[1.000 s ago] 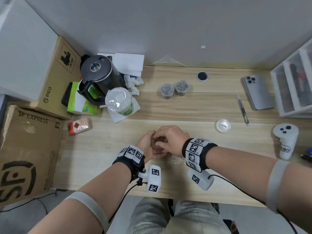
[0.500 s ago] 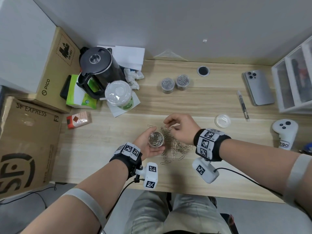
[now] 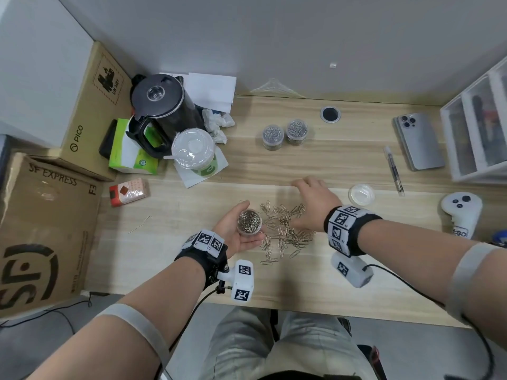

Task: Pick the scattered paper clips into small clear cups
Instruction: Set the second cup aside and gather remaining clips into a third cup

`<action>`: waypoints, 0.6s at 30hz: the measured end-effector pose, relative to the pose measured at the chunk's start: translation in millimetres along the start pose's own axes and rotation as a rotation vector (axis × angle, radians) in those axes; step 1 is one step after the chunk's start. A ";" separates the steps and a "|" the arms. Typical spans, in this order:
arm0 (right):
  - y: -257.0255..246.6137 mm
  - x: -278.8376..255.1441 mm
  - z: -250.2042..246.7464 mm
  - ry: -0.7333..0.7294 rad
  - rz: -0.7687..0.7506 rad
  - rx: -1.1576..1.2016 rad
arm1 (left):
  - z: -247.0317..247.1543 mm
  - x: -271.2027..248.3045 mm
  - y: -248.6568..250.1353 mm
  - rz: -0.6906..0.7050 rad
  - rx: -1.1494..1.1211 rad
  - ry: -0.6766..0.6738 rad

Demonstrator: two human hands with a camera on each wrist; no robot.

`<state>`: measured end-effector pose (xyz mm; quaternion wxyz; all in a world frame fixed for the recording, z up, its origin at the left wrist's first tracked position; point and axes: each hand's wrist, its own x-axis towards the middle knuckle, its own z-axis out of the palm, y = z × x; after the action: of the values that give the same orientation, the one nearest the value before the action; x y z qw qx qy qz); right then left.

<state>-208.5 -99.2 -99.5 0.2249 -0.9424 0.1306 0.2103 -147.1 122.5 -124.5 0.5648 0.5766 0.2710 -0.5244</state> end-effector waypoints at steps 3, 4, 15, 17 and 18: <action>19.8 -9.5 9.6 -0.165 0.051 -0.142 | -5.2 1.3 -3.9 -0.006 0.026 0.019; 21.8 -13.4 14.9 -0.185 0.031 -0.146 | -5.1 0.7 -4.9 -0.009 0.045 0.023; -5.0 -11.5 62.3 -0.084 -0.171 0.189 | 13.4 -1.5 -16.8 -0.061 0.147 -0.036; -8.5 -10.6 61.9 -0.065 -0.184 0.236 | 14.3 0.6 -17.7 -0.052 0.120 -0.050; -9.1 -11.2 59.6 -0.041 -0.185 0.227 | 14.1 1.2 -17.7 -0.045 0.105 -0.047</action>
<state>-235.4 -61.0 -139.4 0.3510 -0.9144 0.0616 0.1919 -167.0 112.7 -129.4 0.5281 0.5866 0.2430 -0.5640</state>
